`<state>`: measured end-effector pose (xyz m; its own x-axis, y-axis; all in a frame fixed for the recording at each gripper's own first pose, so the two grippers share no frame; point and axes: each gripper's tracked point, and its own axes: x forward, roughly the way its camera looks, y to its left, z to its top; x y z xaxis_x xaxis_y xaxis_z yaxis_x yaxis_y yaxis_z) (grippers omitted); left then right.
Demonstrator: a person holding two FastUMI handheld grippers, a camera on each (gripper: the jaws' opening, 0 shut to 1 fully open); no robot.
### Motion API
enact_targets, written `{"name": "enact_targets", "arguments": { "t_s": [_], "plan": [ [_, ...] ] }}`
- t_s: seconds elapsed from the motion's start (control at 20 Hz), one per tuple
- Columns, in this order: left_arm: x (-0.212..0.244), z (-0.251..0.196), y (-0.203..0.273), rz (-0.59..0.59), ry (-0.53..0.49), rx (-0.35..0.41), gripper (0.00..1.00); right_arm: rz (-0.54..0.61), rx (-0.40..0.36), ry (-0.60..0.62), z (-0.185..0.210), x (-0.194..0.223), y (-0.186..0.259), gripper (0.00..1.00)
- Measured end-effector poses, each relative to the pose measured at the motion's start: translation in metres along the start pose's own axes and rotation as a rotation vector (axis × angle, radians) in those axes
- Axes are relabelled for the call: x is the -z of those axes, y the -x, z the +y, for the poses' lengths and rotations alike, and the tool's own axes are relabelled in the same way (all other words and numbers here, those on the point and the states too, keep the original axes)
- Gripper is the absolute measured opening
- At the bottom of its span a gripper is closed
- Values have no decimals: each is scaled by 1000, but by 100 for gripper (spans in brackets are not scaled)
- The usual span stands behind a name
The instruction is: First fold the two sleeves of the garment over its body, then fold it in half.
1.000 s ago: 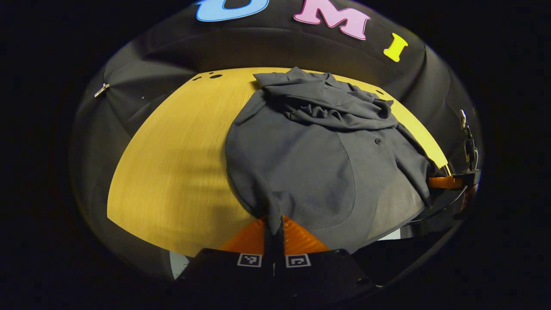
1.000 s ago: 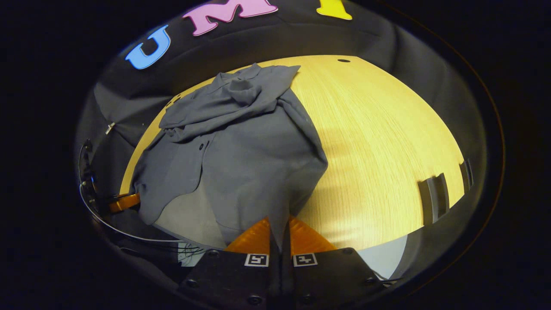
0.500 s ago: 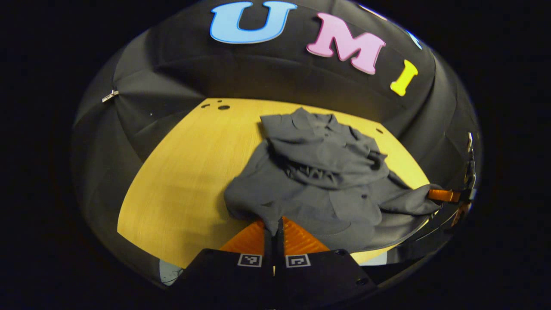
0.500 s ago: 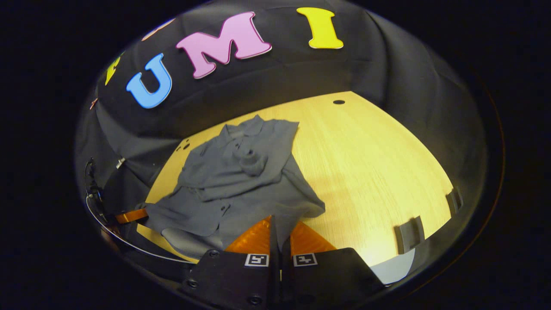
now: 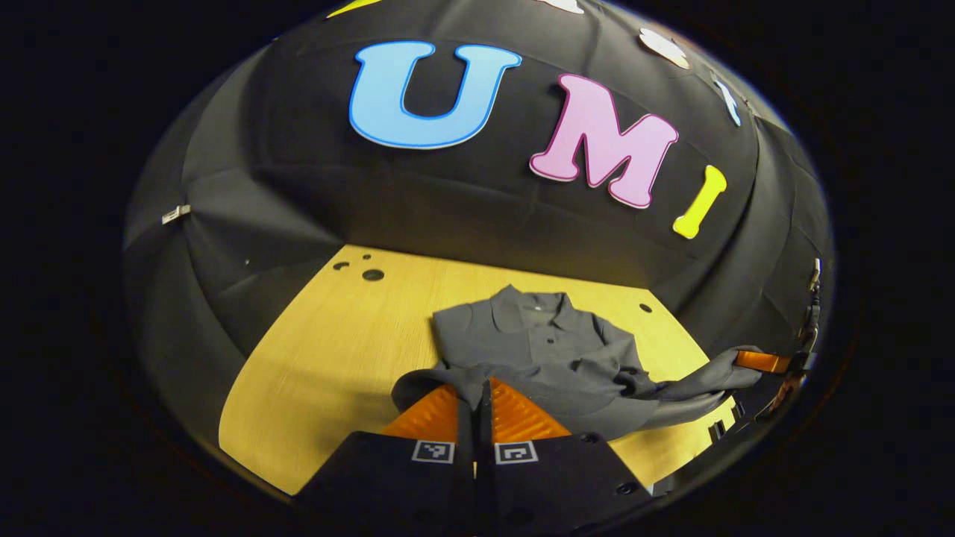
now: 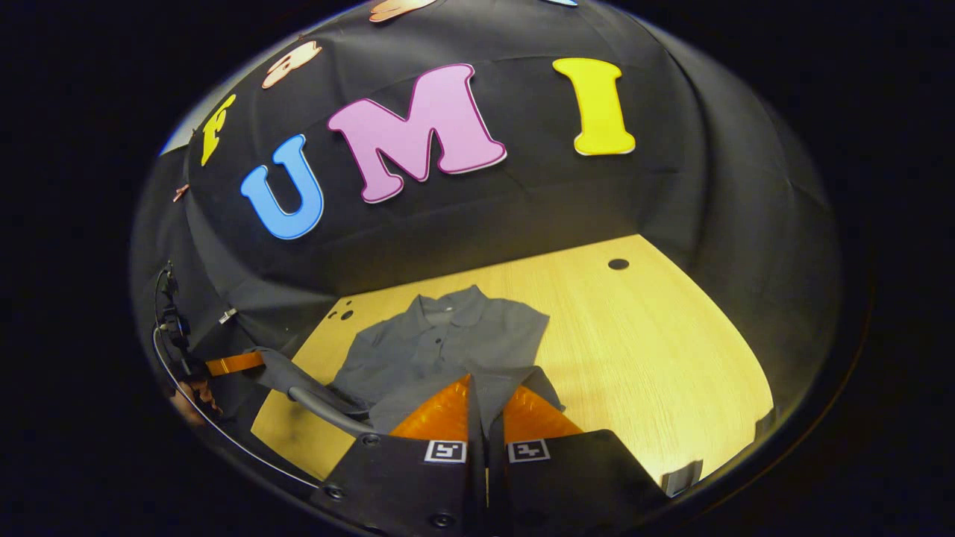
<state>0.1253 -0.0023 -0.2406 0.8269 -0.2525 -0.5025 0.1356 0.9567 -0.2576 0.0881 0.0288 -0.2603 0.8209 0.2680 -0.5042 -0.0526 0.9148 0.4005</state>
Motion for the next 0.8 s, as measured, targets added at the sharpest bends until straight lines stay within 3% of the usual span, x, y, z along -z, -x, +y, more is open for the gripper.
{"name": "enact_targets", "arguments": {
  "t_s": [0.35, 0.8],
  "plan": [
    [-66, 4, -49, -89, -20, -9, 6, -84, -2, 25, -5, -72, -56, 5],
    [-88, 15, -146, -73, -47, -50, 5, -76, 21, 34, -28, -96, -152, 5]
  ]
}}
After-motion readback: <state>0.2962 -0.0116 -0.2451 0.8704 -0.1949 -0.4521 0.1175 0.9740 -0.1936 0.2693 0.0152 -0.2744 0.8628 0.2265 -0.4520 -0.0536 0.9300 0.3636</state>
